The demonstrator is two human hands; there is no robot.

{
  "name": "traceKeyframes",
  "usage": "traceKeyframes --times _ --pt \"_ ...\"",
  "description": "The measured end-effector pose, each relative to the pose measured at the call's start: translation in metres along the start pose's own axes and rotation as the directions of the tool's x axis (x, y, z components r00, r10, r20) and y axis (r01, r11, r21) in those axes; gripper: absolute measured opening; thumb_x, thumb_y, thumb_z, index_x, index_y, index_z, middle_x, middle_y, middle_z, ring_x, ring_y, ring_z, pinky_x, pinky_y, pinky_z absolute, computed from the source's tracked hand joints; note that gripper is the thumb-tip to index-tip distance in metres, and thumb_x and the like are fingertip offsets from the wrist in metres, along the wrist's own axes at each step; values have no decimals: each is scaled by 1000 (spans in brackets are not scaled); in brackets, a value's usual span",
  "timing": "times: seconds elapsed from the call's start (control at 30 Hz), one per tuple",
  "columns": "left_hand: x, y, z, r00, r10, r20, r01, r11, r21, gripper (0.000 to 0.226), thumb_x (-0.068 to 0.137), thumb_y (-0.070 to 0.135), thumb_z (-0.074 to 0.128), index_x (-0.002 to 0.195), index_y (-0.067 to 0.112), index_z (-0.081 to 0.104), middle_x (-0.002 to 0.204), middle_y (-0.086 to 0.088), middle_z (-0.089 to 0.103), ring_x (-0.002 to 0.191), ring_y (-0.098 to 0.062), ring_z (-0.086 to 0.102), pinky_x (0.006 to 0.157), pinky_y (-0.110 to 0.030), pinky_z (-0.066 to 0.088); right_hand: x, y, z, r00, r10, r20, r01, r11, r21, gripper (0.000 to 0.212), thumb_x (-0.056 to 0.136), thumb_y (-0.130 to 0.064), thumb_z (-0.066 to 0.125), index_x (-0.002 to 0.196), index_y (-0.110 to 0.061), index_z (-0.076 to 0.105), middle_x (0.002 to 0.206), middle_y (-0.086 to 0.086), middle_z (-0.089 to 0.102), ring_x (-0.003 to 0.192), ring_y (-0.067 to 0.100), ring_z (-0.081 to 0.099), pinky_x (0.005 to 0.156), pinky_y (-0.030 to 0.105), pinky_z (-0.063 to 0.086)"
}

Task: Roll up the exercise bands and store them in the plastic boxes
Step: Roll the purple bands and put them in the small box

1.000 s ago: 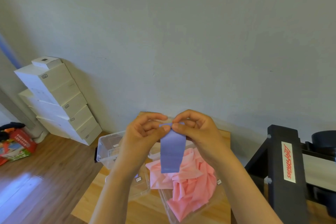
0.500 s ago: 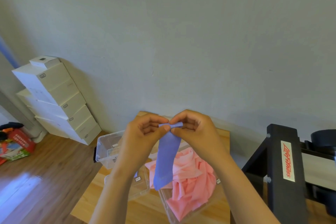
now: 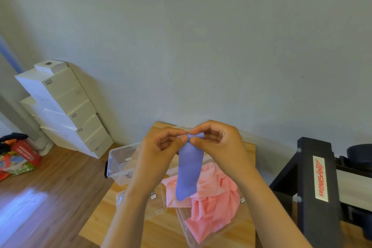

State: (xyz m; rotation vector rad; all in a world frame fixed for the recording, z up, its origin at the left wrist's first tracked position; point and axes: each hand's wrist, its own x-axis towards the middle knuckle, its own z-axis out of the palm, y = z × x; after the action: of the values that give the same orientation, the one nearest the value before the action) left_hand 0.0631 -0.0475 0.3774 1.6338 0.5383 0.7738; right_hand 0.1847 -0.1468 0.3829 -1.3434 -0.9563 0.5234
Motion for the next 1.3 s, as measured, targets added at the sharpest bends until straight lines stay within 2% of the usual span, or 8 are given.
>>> traceKeyframes --times 0.2,0.33,0.5,0.63,0.73,1.0,1.17,1.3 --pt "-1 0 -5 998 15 -54 -16 1000 -17 16 85 -3 67 92 11 73 97 -14 72 84 -15 71 74 -18 53 1 2 -2 1000 27 11 -27 999 43 20 83 -1 69 91 -19 65 81 -8 70 83 8 68 73 17 51" --pt "-2 1 -4 998 15 -63 -16 1000 -16 17 83 -4 69 92 10 72 97 -17 71 83 -18 71 73 -19 55 0 3 -2 1000 12 -6 -12 1000 6 23 85 1 66 81 -22 66 76 -13 71 79 6 68 73 18 52" --pt "-2 -1 1 998 -34 -51 31 998 -58 9 87 8 65 95 7 69 102 -20 68 85 -15 71 69 -18 53 -1 1 -1 1000 -18 -17 18 1000 5 27 82 7 66 80 -19 67 77 -15 71 80 7 69 73 17 52" --pt "-3 -1 1 997 0 -75 -2 1000 -23 9 85 1 67 90 7 71 100 -20 68 82 -13 70 72 -18 53 -5 1 0 1000 -13 -9 13 1000 29 27 81 10 64 81 -16 66 78 -14 71 80 6 68 72 14 50" --pt "-4 1 -1 997 7 -77 -8 1000 -11 15 81 -3 70 88 9 71 99 -21 67 77 -10 68 71 -16 53 -4 1 2 1000 15 23 -16 999 48 17 84 1 67 87 -15 66 82 -9 72 84 8 69 72 15 50" --pt "-5 2 1 997 -40 -72 36 998 -55 14 85 14 67 96 7 70 100 -16 70 89 -18 71 73 -21 55 -3 2 2 1000 -7 8 7 1000 -5 25 85 1 65 82 -23 67 80 -15 72 83 6 69 76 20 53" --pt "-2 1 2 992 4 -123 -1 1000 23 12 82 2 72 86 13 73 95 -19 68 79 -17 68 70 -19 53 -6 6 5 1000 22 -13 -21 998 62 23 83 7 65 87 -16 63 79 -14 70 84 7 68 72 16 50" --pt "-3 1 3 980 22 -196 -16 999 34 24 79 -4 73 81 19 72 79 0 69 71 -7 64 68 -17 51 -2 11 10 981 94 -172 -66 985 161 20 81 4 68 84 -13 58 77 -6 66 73 5 66 67 16 49"
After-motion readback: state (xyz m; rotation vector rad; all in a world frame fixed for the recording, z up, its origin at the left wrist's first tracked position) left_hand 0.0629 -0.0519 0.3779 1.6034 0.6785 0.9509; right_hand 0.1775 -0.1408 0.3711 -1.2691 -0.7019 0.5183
